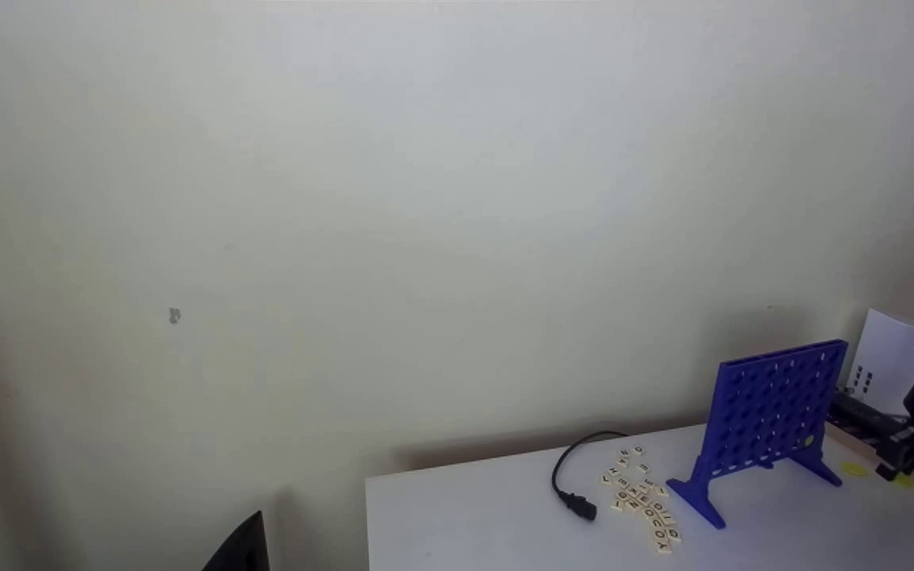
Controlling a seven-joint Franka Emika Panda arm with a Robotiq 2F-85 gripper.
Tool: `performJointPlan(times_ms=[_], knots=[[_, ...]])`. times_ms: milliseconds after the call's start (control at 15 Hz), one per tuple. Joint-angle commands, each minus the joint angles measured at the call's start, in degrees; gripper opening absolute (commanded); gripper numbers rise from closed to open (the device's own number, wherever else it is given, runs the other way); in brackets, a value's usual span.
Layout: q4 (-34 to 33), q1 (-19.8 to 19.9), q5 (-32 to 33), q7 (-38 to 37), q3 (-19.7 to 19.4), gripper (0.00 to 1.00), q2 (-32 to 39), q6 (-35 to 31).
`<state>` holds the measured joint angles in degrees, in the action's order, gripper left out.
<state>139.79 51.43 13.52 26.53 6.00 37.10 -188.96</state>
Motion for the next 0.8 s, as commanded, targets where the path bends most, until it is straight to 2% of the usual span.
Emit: performJointPlan(times_ms=[0, 467, 733], knots=[[5.0, 5.4, 3.9, -3.4, 3.8, 0.1, -3.6, -3.0], [10.1, 12.8, 9.6, -9.6, 8.7, 0.1, -6.1, -9.0], [13.7, 17.4, 8.5, -8.7, 12.6, 0.1, -7.6, -13.6]])
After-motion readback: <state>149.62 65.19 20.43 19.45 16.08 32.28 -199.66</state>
